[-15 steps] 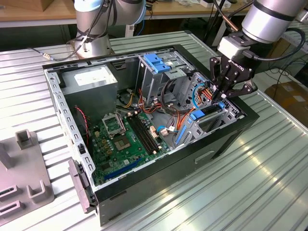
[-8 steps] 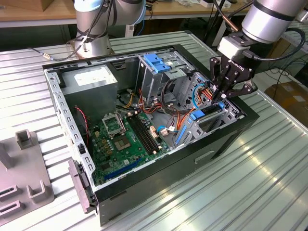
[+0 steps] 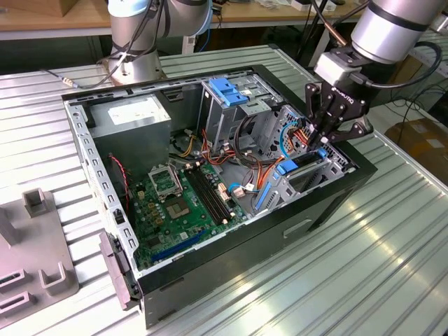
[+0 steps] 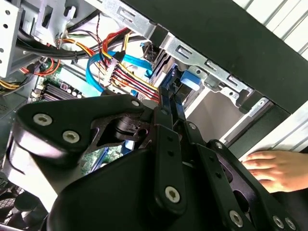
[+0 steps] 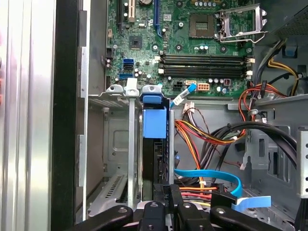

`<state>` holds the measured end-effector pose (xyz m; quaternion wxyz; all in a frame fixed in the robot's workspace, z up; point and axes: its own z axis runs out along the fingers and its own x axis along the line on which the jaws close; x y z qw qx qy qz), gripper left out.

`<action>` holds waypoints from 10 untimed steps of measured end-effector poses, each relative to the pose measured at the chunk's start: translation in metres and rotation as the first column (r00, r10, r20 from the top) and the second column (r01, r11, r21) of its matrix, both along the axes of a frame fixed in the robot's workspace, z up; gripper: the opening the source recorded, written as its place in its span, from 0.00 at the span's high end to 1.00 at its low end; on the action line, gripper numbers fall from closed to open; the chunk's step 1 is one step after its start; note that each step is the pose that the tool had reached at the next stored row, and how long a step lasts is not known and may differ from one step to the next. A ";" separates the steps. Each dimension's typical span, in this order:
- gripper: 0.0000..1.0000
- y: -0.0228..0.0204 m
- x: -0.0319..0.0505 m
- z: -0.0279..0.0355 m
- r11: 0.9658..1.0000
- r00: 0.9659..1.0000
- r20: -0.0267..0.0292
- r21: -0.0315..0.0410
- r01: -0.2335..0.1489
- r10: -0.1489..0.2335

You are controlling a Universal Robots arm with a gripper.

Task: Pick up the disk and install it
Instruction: 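Insert the first disk wire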

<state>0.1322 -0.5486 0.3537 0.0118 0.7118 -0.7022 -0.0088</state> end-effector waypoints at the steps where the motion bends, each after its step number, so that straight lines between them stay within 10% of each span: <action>1: 0.84 -0.0003 -0.0002 -0.0005 1.000 1.000 0.000 0.000 0.000 0.000; 10: 0.84 -0.0029 -0.0007 -0.0053 1.000 1.000 0.000 0.000 0.004 -0.004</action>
